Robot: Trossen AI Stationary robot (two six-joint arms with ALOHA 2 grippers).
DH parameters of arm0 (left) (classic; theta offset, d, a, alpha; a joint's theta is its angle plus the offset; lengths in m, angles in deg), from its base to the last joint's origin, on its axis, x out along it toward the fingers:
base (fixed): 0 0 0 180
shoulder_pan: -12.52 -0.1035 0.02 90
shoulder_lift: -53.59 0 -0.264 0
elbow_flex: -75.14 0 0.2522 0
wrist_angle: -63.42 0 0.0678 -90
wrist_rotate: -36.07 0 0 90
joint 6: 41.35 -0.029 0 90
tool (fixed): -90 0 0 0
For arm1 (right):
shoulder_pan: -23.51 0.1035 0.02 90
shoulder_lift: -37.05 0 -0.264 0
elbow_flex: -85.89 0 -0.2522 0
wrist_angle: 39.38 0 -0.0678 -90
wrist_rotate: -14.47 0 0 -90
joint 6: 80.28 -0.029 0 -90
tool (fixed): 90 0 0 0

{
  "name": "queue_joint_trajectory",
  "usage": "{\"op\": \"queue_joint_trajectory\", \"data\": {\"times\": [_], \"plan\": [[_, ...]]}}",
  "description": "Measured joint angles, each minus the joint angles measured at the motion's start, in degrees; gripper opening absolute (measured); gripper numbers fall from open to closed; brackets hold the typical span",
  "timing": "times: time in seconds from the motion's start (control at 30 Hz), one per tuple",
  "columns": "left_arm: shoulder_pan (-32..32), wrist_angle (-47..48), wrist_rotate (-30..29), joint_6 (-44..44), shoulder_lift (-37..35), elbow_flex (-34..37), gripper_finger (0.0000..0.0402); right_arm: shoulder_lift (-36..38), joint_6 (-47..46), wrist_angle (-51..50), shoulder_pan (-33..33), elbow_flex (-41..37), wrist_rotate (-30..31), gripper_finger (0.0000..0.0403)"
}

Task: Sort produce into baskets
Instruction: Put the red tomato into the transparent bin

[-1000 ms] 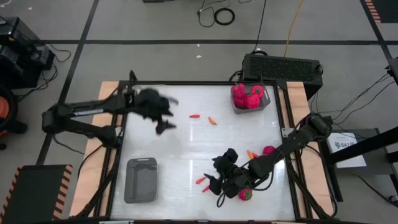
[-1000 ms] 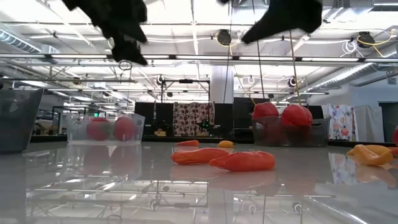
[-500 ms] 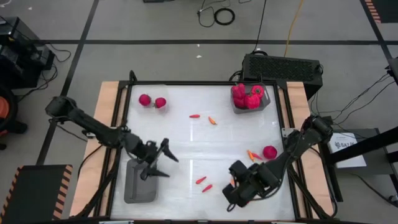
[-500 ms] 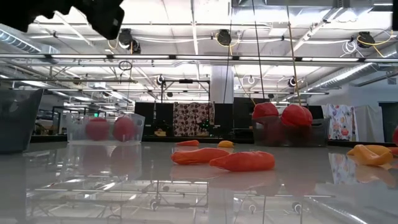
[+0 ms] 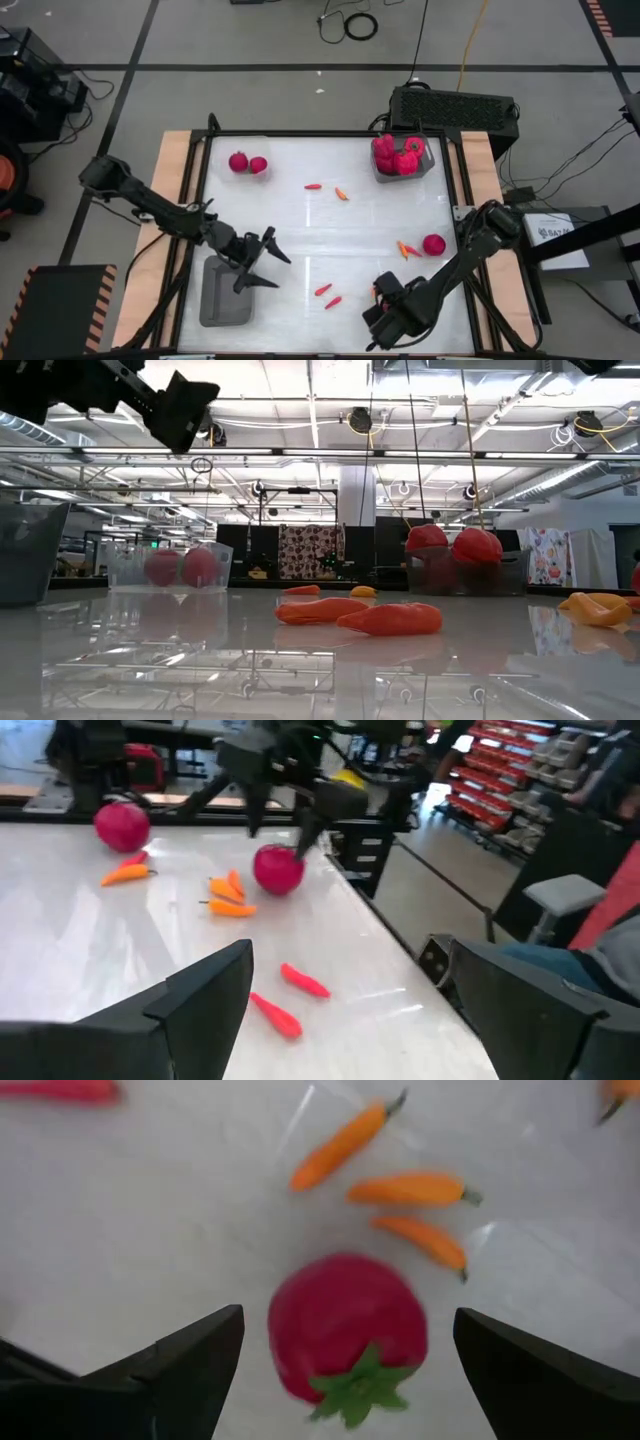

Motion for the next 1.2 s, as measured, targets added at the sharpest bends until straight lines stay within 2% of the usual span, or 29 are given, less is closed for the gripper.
{"op": "queue_joint_trajectory", "data": {"times": [0.17,0.63,0.8,0.93,1.07,1.2], "plan": [[0.0,0.08,-0.63,0.11,0.35,0.0,0.0343,-2.45,0.04,0.73,0.65,-0.02,-2.99,0.0352],[-0.02,0.78,-2.08,1.16,0.33,-0.02,0.0343,-3.69,1.47,3.2,0.82,-0.36,-2.04,0.0343],[-0.07,3.36,-10.25,1.59,-1.81,-0.04,0.0343,-3.69,2.25,3.45,0.63,-0.46,-1.07,0.0303],[-0.07,11.45,-19.38,3.33,-6.48,-0.09,0.0343,-3.67,3.31,3.84,0.63,-0.46,-1.03,0.0278],[-0.07,22.97,-29.29,8.86,-13.45,-0.09,0.0343,-3.28,5.99,3.45,0.22,-0.13,-1.11,0.0275],[-0.07,30.74,-32.96,11.88,-21.28,-0.09,0.0343,-1.65,10.51,0.9,-1.6,4.11,0.29,0.0278]]}}
